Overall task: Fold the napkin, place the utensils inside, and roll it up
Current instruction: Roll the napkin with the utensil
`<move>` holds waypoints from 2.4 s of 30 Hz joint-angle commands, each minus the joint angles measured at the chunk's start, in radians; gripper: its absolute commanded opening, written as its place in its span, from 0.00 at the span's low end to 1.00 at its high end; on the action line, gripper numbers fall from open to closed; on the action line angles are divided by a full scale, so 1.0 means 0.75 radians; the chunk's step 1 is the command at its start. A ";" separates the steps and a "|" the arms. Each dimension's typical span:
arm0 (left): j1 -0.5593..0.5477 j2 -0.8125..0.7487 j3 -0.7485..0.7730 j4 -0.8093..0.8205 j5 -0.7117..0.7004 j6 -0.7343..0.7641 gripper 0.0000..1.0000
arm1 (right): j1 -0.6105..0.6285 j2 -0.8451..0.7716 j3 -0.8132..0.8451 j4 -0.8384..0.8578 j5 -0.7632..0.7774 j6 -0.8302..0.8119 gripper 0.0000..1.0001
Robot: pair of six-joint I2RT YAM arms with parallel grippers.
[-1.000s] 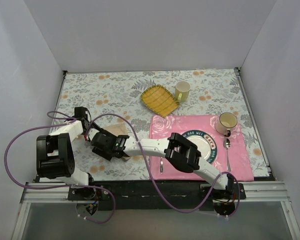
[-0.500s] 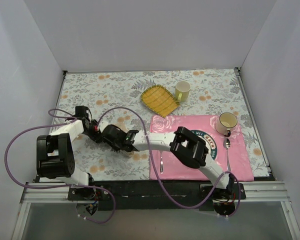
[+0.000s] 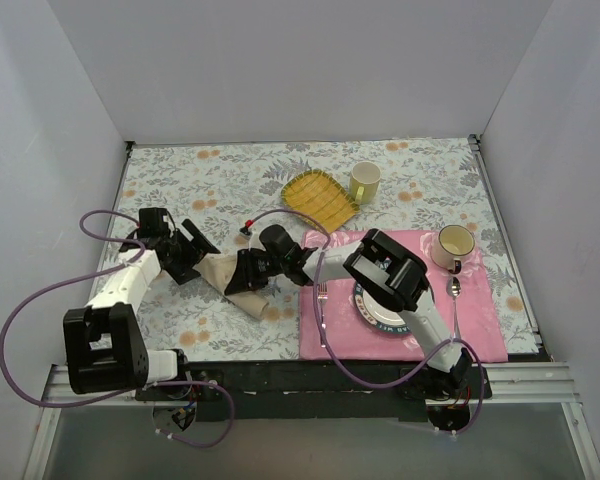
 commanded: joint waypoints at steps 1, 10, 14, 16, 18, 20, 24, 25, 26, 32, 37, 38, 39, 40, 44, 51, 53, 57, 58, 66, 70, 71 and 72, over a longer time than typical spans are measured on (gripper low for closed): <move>0.005 -0.098 -0.047 0.091 0.100 -0.012 0.75 | 0.035 0.097 -0.059 0.171 -0.172 0.321 0.15; 0.005 0.033 -0.096 0.249 0.182 -0.096 0.69 | 0.029 0.081 -0.113 0.206 -0.138 0.329 0.20; 0.005 0.090 -0.129 0.269 0.127 -0.090 0.69 | 0.029 0.032 -0.084 0.065 -0.081 0.199 0.30; 0.008 0.115 -0.143 0.278 0.107 -0.084 0.69 | 0.035 0.001 0.003 -0.112 -0.056 0.042 0.38; 0.007 0.135 -0.164 0.298 0.096 -0.084 0.69 | 0.059 -0.021 0.094 -0.418 0.019 -0.201 0.43; 0.008 0.148 -0.174 0.308 0.092 -0.078 0.69 | 0.088 -0.036 0.253 -0.638 0.176 -0.357 0.49; 0.008 0.164 -0.178 0.314 0.076 -0.063 0.69 | 0.184 -0.076 0.395 -0.963 0.418 -0.626 0.55; 0.008 0.166 -0.180 0.314 0.076 -0.061 0.69 | 0.192 -0.083 0.403 -1.012 0.443 -0.664 0.56; 0.010 0.168 -0.182 0.314 0.068 -0.061 0.69 | 0.194 -0.101 0.409 -1.041 0.482 -0.677 0.56; 0.008 0.154 -0.178 0.312 0.068 -0.059 0.69 | 0.207 -0.219 0.231 -0.989 0.521 -0.698 0.58; 0.010 0.146 -0.166 0.304 0.072 -0.057 0.69 | 0.215 -0.291 0.021 -0.876 0.515 -0.655 0.59; 0.008 0.142 -0.164 0.296 0.074 -0.057 0.69 | 0.215 -0.297 0.000 -0.858 0.519 -0.655 0.58; 0.008 0.131 -0.157 0.292 0.072 -0.053 0.69 | 0.217 -0.299 -0.012 -0.849 0.529 -0.659 0.58; 0.008 0.123 -0.145 0.282 0.070 -0.047 0.69 | 0.219 -0.299 -0.010 -0.853 0.545 -0.667 0.58; 0.008 0.054 -0.080 0.227 0.053 -0.033 0.74 | 0.233 -0.310 0.067 -0.902 0.590 -0.736 0.55; 0.005 -0.004 0.078 0.057 -0.039 -0.039 0.81 | 0.272 -0.312 0.270 -1.023 0.785 -0.910 0.61; 0.005 -0.014 0.098 0.010 -0.084 -0.057 0.81 | 0.286 -0.301 0.311 -1.033 0.821 -0.967 0.63; 0.005 -0.024 0.147 -0.094 -0.245 -0.123 0.81 | 0.325 -0.289 0.350 -1.009 0.854 -1.072 0.71; 0.007 -0.024 0.153 -0.141 -0.276 -0.141 0.81 | 0.335 -0.271 0.358 -1.003 0.862 -1.090 0.72; 0.008 0.004 0.160 -0.309 -0.395 -0.309 0.81 | 0.413 -0.062 0.611 -1.111 0.989 -1.190 0.73; 0.008 -0.024 0.125 -0.320 -0.362 -0.331 0.82 | 0.425 -0.005 0.646 -1.132 1.059 -1.197 0.72; 0.008 -0.028 0.117 -0.320 -0.362 -0.335 0.82 | 0.430 0.001 0.638 -1.128 1.079 -1.195 0.72; 0.010 -0.042 0.111 -0.320 -0.362 -0.337 0.82 | 0.430 0.005 0.624 -1.107 1.089 -1.197 0.71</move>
